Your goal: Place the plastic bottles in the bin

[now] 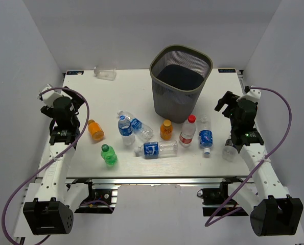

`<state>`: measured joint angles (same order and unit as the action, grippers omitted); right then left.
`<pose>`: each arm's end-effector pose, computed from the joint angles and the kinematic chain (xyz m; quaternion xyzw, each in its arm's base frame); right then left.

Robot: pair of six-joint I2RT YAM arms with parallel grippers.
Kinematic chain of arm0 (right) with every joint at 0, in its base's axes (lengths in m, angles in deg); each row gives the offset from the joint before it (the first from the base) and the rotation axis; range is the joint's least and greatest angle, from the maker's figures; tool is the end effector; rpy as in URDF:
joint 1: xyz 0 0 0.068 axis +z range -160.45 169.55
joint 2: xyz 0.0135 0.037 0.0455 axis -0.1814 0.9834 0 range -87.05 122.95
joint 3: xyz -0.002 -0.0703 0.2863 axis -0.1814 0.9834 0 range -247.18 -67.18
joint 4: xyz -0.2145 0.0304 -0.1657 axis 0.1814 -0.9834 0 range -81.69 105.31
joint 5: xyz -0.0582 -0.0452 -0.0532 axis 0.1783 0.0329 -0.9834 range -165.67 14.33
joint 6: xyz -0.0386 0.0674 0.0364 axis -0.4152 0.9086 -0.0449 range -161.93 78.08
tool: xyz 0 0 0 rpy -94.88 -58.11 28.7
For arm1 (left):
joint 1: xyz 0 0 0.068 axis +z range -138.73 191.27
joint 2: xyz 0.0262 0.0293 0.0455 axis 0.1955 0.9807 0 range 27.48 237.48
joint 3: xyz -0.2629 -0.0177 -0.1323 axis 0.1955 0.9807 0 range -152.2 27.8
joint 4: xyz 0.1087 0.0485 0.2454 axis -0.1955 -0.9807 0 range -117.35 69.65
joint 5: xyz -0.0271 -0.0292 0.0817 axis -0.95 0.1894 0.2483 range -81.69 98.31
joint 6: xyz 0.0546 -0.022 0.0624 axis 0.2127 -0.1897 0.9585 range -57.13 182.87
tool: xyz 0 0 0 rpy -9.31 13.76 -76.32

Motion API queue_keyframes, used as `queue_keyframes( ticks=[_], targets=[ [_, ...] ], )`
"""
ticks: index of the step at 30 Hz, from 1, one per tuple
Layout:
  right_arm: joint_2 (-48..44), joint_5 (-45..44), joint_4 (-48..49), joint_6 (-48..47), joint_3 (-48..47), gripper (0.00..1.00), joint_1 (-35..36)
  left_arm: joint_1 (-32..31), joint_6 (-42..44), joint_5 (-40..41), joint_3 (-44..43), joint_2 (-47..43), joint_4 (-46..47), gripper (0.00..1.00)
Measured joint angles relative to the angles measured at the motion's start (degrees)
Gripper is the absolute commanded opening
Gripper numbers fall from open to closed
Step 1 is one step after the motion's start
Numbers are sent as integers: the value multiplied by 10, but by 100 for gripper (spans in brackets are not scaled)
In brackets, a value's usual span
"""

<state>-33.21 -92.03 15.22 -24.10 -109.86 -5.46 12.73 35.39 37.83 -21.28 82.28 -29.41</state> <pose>0.2592 0.0014 0.3254 0.1752 0.7503 0.0164 0.6372 0.2505 0.0436 0.3461 -0.3419 0.7030 0.0638 0.6204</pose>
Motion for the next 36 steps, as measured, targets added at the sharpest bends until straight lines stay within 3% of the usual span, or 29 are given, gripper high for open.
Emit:
queue_keyframes(
  ticks=[5, 9, 17, 23, 29, 36],
  targets=[
    [4, -21, -26, 1, -10, 89, 0, 0, -2, 0, 0, 7, 0, 98],
    [62, -34, -82, 0, -80, 89, -12, 0, -6, -2, 0, 17, 0, 98],
    [223, -20, -179, 5, -182, 89, -124, 0, -6, -3, 0, 31, -3, 98],
    [257, -51, -276, 37, -182, 89, -158, 0, -14, -2, 0, 34, 6, 98],
    [226, -59, -299, 64, -130, 89, -211, 0, -24, -15, 0, 71, 41, 98],
    [257, 43, -253, 65, -81, 89, -210, 0, -24, -16, -2, 105, 46, 98]
  ],
)
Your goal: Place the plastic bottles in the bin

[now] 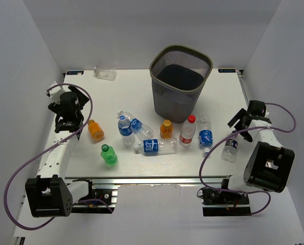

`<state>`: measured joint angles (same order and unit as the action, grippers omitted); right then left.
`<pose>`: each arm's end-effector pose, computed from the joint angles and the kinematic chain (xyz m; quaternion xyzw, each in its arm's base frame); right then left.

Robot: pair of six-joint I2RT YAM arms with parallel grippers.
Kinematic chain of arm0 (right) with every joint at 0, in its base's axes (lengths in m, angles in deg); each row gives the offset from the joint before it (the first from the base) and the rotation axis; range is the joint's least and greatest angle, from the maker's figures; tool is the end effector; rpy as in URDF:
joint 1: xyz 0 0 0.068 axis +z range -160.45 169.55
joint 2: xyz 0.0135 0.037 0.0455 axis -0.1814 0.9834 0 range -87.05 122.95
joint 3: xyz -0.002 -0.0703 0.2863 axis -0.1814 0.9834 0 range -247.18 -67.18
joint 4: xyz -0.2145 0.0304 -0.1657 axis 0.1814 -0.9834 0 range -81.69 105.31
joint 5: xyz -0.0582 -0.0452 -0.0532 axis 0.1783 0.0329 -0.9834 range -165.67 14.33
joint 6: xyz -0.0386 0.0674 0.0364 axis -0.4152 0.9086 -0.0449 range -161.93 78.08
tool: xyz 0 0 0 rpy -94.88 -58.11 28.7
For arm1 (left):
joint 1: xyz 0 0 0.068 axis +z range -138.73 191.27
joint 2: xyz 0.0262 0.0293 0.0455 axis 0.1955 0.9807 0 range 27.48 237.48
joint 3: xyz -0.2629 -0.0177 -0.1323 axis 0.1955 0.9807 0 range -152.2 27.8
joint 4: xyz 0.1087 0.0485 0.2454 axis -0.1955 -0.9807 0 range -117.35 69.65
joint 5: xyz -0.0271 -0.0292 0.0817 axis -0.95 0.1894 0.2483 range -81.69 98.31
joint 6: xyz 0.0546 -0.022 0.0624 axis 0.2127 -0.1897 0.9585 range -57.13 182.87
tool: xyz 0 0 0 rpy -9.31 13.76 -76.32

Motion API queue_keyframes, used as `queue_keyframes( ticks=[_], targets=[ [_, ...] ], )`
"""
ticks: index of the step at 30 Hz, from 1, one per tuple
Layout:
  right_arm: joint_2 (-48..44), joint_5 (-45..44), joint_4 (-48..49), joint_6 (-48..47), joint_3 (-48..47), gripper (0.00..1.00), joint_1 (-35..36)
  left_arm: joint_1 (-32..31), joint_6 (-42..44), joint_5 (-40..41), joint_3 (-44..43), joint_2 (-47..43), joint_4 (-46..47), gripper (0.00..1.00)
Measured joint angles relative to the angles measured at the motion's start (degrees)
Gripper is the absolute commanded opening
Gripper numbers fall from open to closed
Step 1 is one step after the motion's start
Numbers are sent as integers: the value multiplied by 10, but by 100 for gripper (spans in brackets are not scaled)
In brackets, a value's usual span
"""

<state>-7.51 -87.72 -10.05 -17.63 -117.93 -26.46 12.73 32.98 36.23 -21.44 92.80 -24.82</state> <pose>0.2924 -0.1002 0.2042 0.3563 0.8772 -0.0775 0.3124 0.2946 0.0429 0.3110 -0.3478 0.7309 0.0565 0.5845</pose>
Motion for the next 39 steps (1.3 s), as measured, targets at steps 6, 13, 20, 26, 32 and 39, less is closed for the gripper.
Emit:
queue_keyframes(
  ticks=[6, 13, 20, 26, 32, 39],
  targets=[
    [13, 50, 31, 10, 67, 89, 0, 0, 0, 2, 0, -4, 6, 98],
    [12, 73, 40, 10, 100, 49, 0, 0, 0, 15, 0, -5, 6, 98],
    [-23, 112, 27, 5, 29, 30, 23, 0, -4, 26, 0, -5, -4, 98],
    [-21, 122, 84, -58, -264, 31, 171, 0, -41, 33, -16, 0, -54, 98],
    [71, 165, 186, -135, -507, 38, 293, 0, -87, 44, -27, 2, -122, 98],
    [256, 176, 138, -166, -666, 63, 334, 0, -120, 69, -27, -19, -180, 98]
  ],
)
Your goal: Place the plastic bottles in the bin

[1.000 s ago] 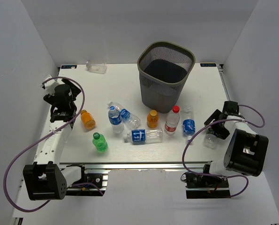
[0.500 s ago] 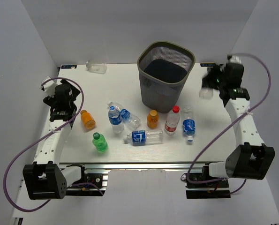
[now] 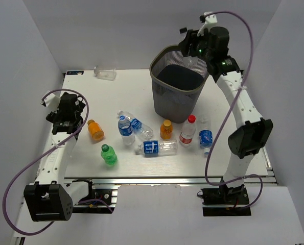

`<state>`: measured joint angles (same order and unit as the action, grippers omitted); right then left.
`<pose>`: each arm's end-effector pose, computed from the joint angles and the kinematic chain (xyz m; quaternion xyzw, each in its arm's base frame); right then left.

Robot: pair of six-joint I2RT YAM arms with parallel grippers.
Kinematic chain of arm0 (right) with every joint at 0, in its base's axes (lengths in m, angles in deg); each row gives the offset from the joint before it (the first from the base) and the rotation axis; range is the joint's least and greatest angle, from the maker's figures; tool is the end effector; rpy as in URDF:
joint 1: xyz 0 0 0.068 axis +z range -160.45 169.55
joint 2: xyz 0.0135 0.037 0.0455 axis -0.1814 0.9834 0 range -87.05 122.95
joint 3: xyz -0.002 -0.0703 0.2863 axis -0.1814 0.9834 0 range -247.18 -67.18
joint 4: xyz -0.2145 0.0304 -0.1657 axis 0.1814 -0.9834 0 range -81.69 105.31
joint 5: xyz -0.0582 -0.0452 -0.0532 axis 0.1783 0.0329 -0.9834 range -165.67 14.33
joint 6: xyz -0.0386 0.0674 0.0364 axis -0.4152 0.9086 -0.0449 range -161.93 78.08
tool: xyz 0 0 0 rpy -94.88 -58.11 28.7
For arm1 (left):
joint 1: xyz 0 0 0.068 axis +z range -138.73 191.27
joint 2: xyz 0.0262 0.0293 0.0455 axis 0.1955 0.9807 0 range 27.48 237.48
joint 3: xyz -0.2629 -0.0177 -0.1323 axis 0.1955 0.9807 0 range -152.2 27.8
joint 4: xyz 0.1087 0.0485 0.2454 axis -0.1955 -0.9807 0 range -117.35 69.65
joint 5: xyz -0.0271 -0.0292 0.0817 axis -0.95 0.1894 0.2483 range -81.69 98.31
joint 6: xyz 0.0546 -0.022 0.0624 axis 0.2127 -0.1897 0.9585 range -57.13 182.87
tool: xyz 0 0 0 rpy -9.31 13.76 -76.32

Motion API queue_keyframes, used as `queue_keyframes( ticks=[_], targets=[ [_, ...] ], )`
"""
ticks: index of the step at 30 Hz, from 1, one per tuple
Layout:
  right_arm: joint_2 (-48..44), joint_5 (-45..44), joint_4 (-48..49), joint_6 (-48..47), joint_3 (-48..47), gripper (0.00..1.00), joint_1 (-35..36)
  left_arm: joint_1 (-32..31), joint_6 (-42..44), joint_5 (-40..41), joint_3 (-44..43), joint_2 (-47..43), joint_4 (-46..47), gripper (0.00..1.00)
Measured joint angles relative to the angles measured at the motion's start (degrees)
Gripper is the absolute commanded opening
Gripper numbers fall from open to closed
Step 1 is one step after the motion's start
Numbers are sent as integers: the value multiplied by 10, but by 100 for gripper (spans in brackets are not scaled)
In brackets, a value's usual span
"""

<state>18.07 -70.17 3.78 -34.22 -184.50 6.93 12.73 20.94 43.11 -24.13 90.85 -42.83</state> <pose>0.4584 0.1512 0.5048 -0.0932 0.6968 0.1872 0.6861 0.2669 0.0499 0.3016 -0.4419 0.7307 0.0925 0.5121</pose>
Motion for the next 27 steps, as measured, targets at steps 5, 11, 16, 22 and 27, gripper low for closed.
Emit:
queue_keyframes(
  ticks=[5, 11, 16, 22, 27],
  targets=[
    [30, 4, -68, -6, 20, 89, 0, 0, -12, 12, 3, -26, -12, 98],
    [-11, 18, -84, -21, 20, 89, 0, 0, -21, 14, 16, -29, -16, 98],
    [-134, 8, -92, -22, 99, 89, 0, 0, -18, 20, 15, -15, -15, 98],
    [-385, -99, -72, 40, 413, 89, -10, 0, -11, 21, 9, 16, 6, 98],
    [-470, -156, -99, 101, 628, 89, -21, 0, 3, -12, 2, 47, 36, 98]
  ],
)
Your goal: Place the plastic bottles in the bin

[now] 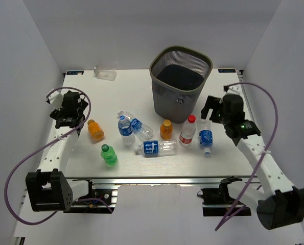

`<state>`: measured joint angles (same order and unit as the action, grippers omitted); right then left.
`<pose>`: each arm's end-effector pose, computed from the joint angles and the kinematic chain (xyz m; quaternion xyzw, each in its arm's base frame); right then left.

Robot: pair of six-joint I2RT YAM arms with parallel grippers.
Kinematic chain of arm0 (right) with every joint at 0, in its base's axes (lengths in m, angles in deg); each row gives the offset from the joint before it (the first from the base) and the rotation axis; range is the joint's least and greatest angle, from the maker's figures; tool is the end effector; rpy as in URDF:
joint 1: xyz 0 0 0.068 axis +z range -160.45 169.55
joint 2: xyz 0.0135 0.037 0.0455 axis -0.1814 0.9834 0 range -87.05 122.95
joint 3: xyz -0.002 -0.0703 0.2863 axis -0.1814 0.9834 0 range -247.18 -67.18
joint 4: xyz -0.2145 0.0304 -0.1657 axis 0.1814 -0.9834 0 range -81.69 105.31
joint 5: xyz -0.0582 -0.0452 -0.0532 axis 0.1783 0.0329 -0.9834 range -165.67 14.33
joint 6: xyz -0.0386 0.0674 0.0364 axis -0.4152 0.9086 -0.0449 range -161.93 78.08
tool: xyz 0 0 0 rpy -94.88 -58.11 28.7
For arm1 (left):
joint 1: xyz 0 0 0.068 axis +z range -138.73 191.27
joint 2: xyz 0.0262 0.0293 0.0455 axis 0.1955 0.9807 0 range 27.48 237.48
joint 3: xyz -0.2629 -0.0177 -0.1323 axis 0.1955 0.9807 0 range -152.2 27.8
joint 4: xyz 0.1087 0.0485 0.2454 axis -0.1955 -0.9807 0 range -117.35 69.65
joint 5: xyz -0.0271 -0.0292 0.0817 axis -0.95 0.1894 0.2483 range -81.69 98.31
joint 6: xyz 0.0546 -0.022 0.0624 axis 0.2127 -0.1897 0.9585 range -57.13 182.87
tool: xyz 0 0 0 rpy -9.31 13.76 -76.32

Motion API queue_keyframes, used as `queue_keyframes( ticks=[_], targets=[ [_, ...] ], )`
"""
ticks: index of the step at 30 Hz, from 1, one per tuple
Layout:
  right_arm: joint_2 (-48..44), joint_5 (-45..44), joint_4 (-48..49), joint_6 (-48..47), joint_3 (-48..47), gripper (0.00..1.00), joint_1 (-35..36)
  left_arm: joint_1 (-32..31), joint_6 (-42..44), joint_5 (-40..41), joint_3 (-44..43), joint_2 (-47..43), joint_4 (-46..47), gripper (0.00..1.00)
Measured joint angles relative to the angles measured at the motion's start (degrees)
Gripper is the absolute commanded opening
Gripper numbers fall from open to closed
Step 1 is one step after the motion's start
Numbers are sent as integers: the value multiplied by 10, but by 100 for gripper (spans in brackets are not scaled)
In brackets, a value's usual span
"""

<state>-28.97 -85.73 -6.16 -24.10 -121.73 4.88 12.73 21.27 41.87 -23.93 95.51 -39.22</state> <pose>0.2573 0.0569 0.3380 0.0654 0.8390 0.0818 0.5340 0.2870 0.0491 0.2859 -0.4355 0.7419 0.0894 0.5019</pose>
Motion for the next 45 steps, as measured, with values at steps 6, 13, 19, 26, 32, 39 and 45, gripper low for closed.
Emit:
queue_keyframes(
  ticks=[6, 13, 19, 26, 32, 39, 45],
  targets=[
    [73, -27, 25, 32, 101, 89, 0, 0, 5, -34, -7, 38, 10, 98],
    [223, -28, 164, 56, 140, 75, -11, 0, 18, -51, -7, 47, 9, 98],
    [231, -34, 203, 60, 140, 34, -18, 0, 28, -48, -7, 46, 9, 98],
    [58, -111, 143, 0, 54, 31, -21, 0, 32, -45, -7, 45, 10, 98],
    [21, -56, 191, -76, -116, 33, -23, 0, 31, -45, -7, 48, 13, 98],
    [224, 151, 251, -134, -362, 54, -5, 0, 16, -43, -4, 58, -2, 98],
    [391, 225, 215, -144, -447, 89, 8, 0, -9, -52, 20, 50, -18, 98]
  ],
)
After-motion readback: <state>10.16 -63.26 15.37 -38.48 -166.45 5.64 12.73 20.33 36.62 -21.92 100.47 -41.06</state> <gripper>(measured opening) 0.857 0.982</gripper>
